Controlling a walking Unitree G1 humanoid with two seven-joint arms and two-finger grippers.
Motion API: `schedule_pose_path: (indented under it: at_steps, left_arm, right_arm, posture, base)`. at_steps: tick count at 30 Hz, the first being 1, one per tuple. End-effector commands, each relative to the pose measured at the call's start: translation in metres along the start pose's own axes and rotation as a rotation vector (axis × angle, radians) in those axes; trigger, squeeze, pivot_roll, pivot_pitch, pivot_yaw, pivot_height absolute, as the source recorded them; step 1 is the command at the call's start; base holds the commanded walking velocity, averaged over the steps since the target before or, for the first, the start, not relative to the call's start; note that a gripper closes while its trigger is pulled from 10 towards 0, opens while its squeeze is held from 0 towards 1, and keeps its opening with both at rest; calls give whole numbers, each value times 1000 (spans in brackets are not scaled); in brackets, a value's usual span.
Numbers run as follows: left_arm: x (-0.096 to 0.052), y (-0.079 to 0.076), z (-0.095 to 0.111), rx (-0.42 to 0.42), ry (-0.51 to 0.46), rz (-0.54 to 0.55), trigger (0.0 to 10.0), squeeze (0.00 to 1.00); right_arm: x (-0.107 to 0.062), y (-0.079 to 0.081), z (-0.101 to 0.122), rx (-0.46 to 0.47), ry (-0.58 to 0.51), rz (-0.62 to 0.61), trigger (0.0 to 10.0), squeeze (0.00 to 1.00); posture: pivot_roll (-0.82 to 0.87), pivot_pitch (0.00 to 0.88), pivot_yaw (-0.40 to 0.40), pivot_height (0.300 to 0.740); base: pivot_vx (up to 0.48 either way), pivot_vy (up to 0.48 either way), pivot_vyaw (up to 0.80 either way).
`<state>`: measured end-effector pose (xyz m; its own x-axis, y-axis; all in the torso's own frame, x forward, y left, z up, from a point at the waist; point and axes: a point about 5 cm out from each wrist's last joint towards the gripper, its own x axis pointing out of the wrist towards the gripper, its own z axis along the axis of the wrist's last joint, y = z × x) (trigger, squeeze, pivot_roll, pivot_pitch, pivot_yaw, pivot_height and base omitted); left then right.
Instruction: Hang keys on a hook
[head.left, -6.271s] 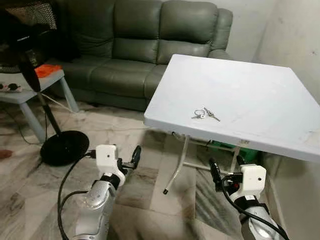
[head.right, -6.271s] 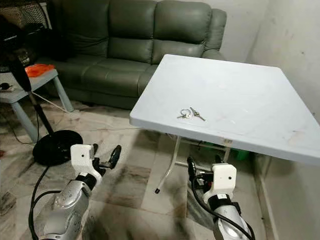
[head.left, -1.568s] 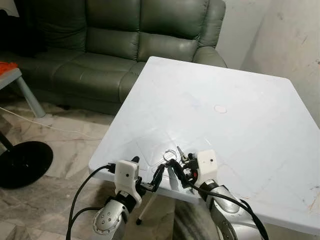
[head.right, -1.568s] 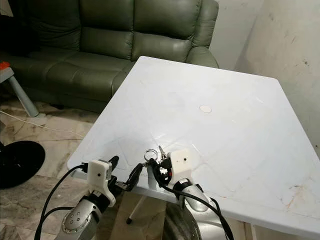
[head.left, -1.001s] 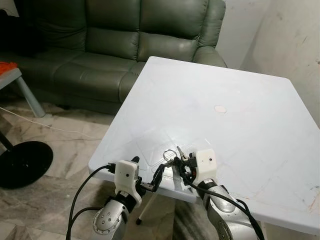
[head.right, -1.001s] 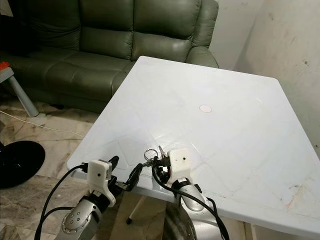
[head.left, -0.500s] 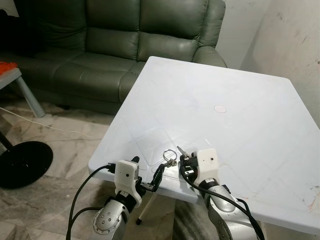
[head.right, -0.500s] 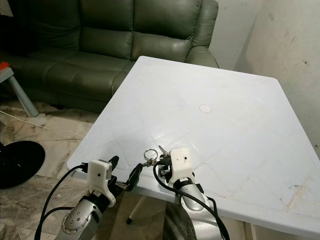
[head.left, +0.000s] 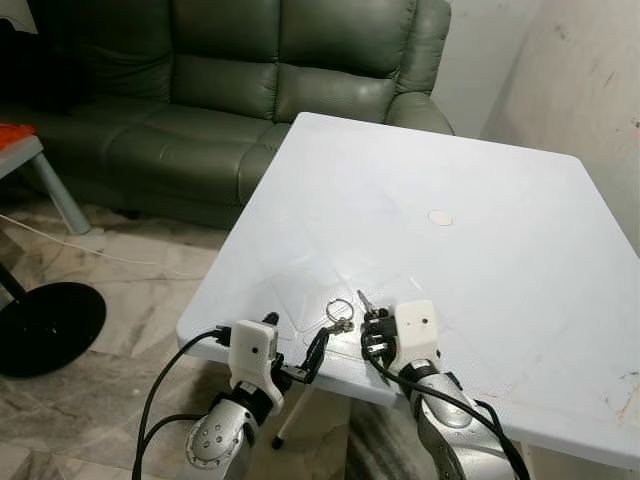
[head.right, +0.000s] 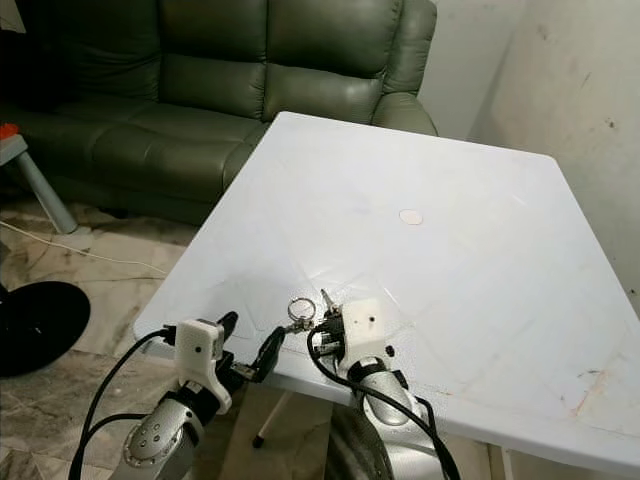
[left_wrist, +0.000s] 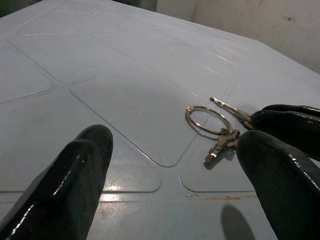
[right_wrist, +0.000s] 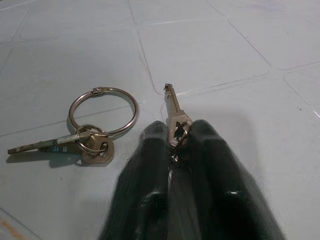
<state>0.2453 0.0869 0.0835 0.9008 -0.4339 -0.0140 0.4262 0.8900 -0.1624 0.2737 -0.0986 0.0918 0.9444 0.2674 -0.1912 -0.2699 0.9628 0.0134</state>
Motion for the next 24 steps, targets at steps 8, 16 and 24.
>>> schedule_pose_path:
  at_steps: [8,16,24]
  left_arm:
    - [1,-2,4,7,-8,-7,10000,0]
    - [2,-2,4,6,-9,-9,10000,0]
    - [2,-3,4,5,-10,-10,10000,0]
  right_arm:
    - [-1,-4,-1,4,-1,-7,10000,0]
    - [-1,-6,-1,15,-7,-5,10000,0]
    - [-1,-7,-2,13,-7,-12,8353,0]
  posture:
    - [27,98,-86,740]
    - [25,94,-85,740]
    - [25,96,-84,740]
  base:
    - [0,0,0]
    - [0,0,0]
    - [0,0,0]
